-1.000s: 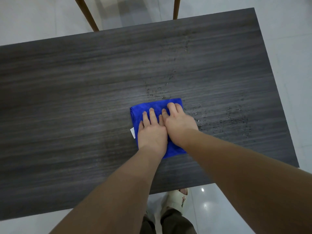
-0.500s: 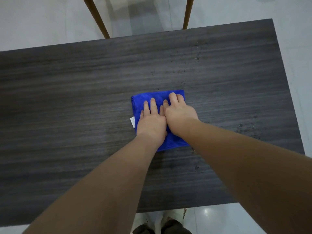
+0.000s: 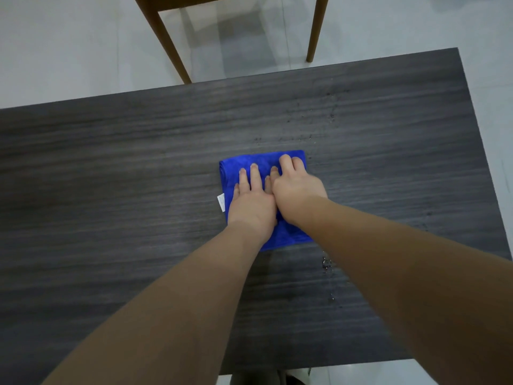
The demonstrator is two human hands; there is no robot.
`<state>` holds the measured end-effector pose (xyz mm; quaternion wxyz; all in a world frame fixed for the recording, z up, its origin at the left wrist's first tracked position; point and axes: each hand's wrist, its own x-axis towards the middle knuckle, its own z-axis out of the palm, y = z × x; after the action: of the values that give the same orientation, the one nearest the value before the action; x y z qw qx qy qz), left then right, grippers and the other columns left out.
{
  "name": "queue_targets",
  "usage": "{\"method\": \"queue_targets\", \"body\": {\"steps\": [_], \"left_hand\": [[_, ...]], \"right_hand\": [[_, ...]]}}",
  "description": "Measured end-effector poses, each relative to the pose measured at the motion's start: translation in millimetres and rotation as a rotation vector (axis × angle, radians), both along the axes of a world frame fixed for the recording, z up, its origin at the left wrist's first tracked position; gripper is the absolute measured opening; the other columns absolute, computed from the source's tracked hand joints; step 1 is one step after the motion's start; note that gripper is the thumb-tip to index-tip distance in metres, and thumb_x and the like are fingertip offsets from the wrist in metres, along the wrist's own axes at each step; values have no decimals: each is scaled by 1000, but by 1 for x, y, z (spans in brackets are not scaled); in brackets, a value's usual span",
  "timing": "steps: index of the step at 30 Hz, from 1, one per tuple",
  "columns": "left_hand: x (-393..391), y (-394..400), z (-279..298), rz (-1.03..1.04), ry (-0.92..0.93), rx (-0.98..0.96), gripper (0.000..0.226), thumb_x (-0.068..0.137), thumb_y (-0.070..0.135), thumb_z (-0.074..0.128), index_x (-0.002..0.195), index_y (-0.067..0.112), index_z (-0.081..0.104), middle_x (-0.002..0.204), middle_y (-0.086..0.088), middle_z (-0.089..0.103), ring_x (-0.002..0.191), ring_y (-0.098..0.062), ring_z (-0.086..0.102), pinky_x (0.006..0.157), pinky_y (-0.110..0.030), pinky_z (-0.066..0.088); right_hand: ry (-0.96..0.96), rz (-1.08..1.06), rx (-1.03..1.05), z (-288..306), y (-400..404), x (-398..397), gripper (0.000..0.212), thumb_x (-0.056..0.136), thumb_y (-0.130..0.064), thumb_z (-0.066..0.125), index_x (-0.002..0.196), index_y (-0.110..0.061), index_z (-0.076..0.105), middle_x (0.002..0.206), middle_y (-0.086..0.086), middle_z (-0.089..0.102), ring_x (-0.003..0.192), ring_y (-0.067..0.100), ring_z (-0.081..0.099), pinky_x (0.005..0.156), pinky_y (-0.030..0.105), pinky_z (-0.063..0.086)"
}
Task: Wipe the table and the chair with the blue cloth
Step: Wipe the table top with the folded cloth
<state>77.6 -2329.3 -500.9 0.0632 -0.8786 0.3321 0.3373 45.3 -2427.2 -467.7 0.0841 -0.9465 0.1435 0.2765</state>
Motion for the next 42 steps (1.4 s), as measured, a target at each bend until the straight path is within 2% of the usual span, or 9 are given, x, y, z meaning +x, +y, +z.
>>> {"method": "queue_targets", "body": {"steps": [6,9,12,16,20,28,33,38,42], "left_hand": [[23,-16,-3,-14,-31,3,78,102,31,48,158,14,-4,160,-21,-18,148,-42,-13,122,-48,9],[40,-24,-5,-29,-47,-11,75,102,32,45,158,14,-2,161,-22,-17,148,-43,-13,122,-49,8],[60,-34,-5,-21,-41,-21,77,102,31,48,158,14,-2,161,-21,-17,148,-42,-13,122,-48,6],[85,-48,-4,-22,-39,-31,80,100,29,51,158,14,-3,161,-20,-17,148,-42,-13,122,-48,6],[109,-62,-5,-32,-36,-20,84,99,28,53,157,12,-5,161,-20,-18,147,-43,-14,122,-49,6],[143,-82,-5,-24,-36,-31,86,98,27,57,157,12,-4,161,-18,-17,148,-41,-14,122,-48,4],[161,-93,-7,-27,-41,-39,90,96,27,61,157,11,-4,162,-19,-16,148,-41,-13,122,-48,6],[169,-98,-11,-23,-55,-54,94,93,25,66,157,12,-3,162,-18,-16,148,-40,-13,122,-47,7],[173,-102,-11,-10,-56,-67,93,94,26,66,157,13,-1,162,-17,-16,149,-39,-13,121,-47,6]], "right_hand": [[-21,-13,-13,-1,-14,22,57,96,-24,52,147,-7,31,149,12,19,134,26,27,83,30,43],[6,-16,-12,0,-22,40,62,94,-23,57,147,-7,30,149,12,19,134,27,26,79,30,41],[28,-25,-18,1,-31,60,64,91,-23,60,146,-7,31,148,12,19,133,27,26,73,29,38],[16,-35,-35,-2,-44,85,57,95,-23,54,145,-7,34,147,11,20,132,26,27,71,31,38],[4,-52,-34,-4,-58,108,51,98,-22,46,145,-7,33,144,10,21,131,26,27,72,32,42],[1,-57,-57,-6,-77,141,52,98,-19,48,146,-8,32,146,11,21,132,27,26,72,33,43],[-10,-62,-69,-11,-87,157,53,96,-20,52,144,-9,34,145,11,21,130,26,28,72,33,44],[-16,-70,-73,-15,-95,166,53,94,-20,56,142,-9,37,143,11,23,128,27,29,79,37,52],[-9,-66,-73,-17,-99,171,55,91,-19,60,141,-10,39,142,11,23,128,27,29,73,35,46]]}}
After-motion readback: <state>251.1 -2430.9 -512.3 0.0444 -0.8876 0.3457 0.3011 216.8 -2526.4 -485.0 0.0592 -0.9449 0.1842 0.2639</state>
